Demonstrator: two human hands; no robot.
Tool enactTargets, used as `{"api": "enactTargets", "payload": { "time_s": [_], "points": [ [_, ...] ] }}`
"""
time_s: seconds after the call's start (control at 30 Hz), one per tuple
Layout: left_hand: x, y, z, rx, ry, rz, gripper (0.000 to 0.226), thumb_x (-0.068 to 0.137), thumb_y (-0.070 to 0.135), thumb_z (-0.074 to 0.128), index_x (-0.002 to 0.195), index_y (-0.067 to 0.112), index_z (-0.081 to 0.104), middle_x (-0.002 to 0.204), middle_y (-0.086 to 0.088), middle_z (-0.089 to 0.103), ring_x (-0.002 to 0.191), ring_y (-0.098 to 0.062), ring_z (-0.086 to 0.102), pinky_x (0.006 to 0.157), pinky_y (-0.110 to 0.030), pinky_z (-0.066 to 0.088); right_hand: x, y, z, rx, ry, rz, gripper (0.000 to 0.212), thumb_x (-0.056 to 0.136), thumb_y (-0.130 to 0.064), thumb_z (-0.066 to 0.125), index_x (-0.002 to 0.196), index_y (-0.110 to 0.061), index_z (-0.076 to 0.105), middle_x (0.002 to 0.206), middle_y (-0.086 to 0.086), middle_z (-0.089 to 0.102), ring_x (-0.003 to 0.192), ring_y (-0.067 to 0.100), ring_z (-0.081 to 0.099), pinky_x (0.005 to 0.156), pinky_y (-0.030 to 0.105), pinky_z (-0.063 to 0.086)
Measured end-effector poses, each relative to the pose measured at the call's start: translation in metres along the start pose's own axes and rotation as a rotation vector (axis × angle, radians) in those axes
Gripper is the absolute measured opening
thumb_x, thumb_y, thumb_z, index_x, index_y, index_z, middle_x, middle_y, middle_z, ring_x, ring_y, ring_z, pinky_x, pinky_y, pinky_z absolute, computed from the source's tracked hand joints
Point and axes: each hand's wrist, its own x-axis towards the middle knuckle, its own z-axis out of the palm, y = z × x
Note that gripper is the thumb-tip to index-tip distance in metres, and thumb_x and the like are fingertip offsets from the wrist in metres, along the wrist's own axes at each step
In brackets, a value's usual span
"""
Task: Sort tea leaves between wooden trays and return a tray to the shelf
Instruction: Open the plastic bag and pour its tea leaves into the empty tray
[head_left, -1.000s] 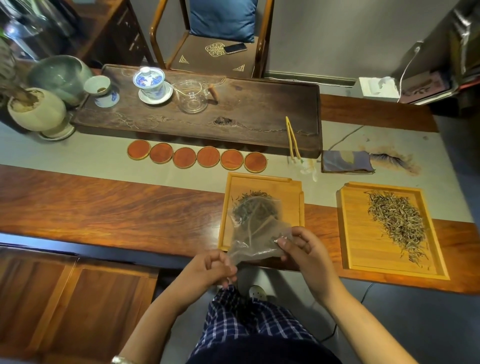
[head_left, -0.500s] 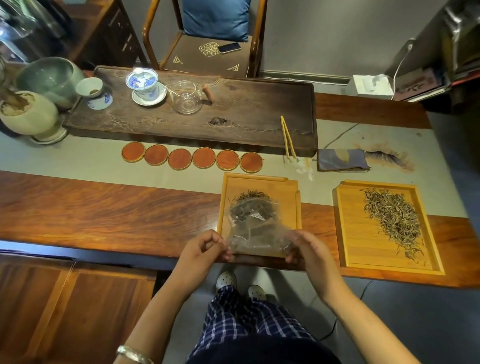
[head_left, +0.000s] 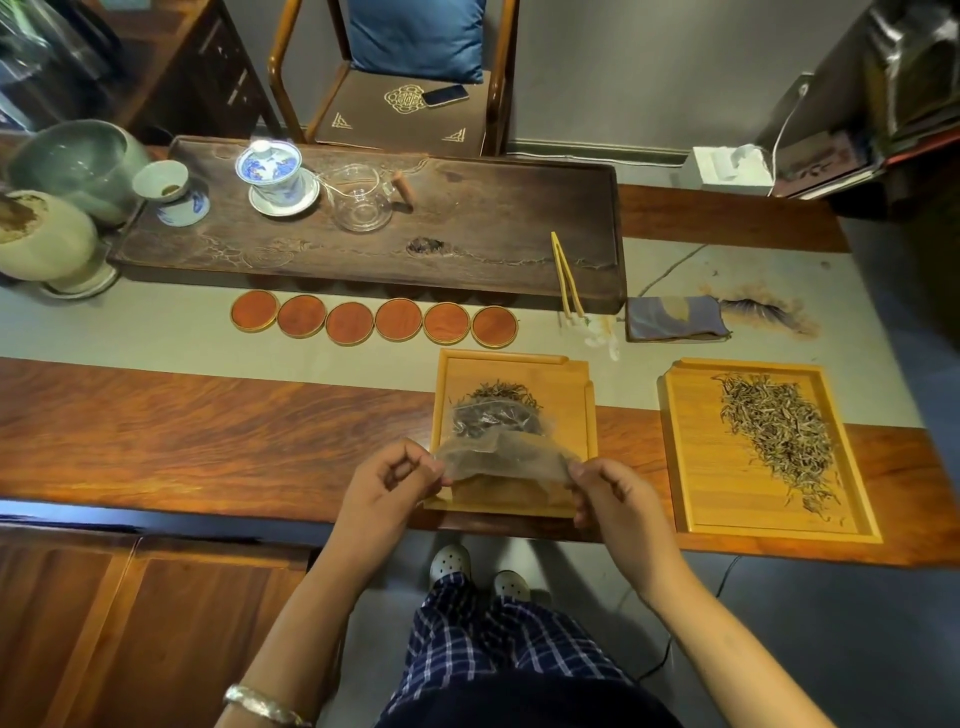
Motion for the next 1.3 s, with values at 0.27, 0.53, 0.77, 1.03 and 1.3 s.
{"api": "enactTargets", "payload": {
  "time_s": [0.27,0.53,0.77,1.03,1.3],
  "points": [
    [0.008,0.017,0.002,0.002,-0.013,0.064,0.018,0.092,-0.002,0.053,0.077,0.006,0.061,0.075,-0.002,0.07,0.08,-0.017,0.067,0.087,-0.035,0.054,0.006,-0.01,-0.003,-0.021,0.044,-0.124,0.034,0.1,-0.017,0.044,0.074,-0.004,0.062,0.054,-0.007,0.055,0.053,0.005,0.051,0.052,0.015,0.044],
    [0.015,0.035,0.009,0.005,-0.011,0.133,0.029,0.092,0.0,0.054,0.072,0.017,0.064,0.071,0.003,0.071,0.076,-0.009,0.068,0.083,-0.027,0.057,0.013,-0.028,-0.006,0.006,0.119,-0.242,0.035,0.099,-0.015,0.044,0.069,-0.004,0.059,0.052,-0.007,0.05,0.053,0.007,0.049,0.051,0.017,0.044],
    [0.016,0.045,0.011,0.041,0.029,0.151,0.044,0.092,-0.002,0.053,0.062,0.028,0.065,0.069,0.003,0.064,0.075,-0.013,0.062,0.081,-0.031,0.056,0.014,-0.038,-0.018,-0.099,0.163,-0.382,0.037,0.096,-0.019,0.053,0.059,-0.018,0.056,0.049,-0.004,0.048,0.051,0.008,0.045,0.052,0.016,0.039],
    [0.016,0.055,0.014,-0.009,0.046,0.191,0.026,0.092,-0.004,0.052,0.072,0.01,0.06,0.072,-0.009,0.062,0.071,-0.008,0.065,0.074,-0.022,0.056,0.018,-0.054,-0.021,-0.125,0.175,-0.443,0.038,0.096,-0.02,0.053,0.058,-0.022,0.057,0.049,-0.002,0.051,0.051,0.005,0.048,0.052,0.014,0.04],
    [0.021,0.069,0.017,-0.049,0.041,0.216,0.014,0.093,0.001,0.052,0.08,0.002,0.057,0.081,-0.019,0.057,0.071,-0.009,0.066,0.074,-0.021,0.055,0.02,-0.075,-0.021,-0.158,0.186,-0.53,0.037,0.097,-0.021,0.052,0.06,-0.022,0.054,0.049,-0.002,0.051,0.05,0.007,0.047,0.053,0.013,0.039]
  ]
}}
